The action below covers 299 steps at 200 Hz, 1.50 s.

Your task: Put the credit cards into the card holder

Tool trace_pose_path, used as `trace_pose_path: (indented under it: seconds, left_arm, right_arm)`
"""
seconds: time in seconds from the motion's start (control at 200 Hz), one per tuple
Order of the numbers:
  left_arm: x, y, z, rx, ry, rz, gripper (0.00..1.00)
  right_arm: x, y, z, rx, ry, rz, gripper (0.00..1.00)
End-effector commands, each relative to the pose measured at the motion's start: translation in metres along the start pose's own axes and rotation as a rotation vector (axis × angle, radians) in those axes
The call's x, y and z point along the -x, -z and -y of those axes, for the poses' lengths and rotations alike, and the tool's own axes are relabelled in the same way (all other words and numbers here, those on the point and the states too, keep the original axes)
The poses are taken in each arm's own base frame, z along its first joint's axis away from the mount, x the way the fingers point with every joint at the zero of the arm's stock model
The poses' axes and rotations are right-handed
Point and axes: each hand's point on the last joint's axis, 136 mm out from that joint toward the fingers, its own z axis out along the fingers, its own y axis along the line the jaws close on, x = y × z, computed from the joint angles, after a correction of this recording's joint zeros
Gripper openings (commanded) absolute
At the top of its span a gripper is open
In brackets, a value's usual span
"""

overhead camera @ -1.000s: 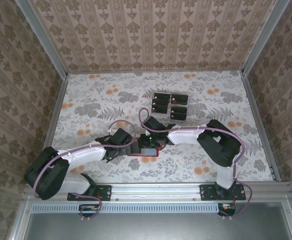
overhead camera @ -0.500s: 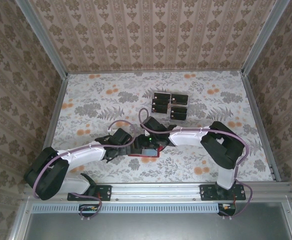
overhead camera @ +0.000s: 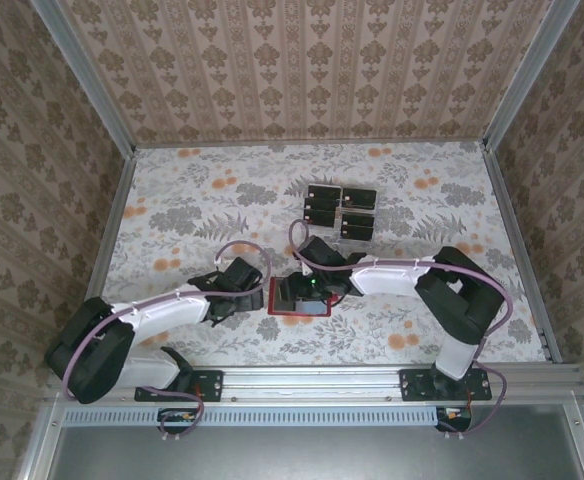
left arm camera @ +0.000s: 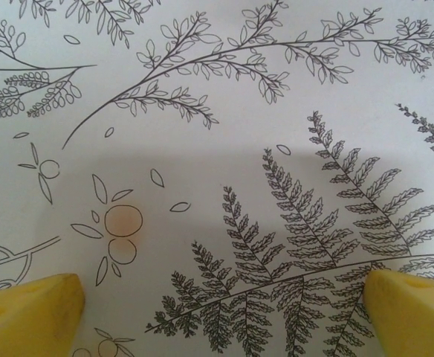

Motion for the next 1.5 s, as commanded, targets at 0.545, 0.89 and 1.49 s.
trace_pose_path:
  seconds: [0.545,0.89,1.49]
  left_arm:
    - [-0.001,0.005,0.001,-0.001,-0.011,-0.013,1.0]
    - [-0.002,0.004,0.001,0.003,-0.015,-0.013,1.0]
    - [-0.004,0.005,-0.001,0.003,-0.011,-0.014,1.0]
  right_arm:
    - [0.008,0.024,-0.024,0.001,0.065,0.048,0.4]
    - [-0.008,0.003,-0.011,-0.017,0.051,-0.007,0.29]
    - [-0.015,-0.003,0.01,-0.069,0.028,-0.022,0.28]
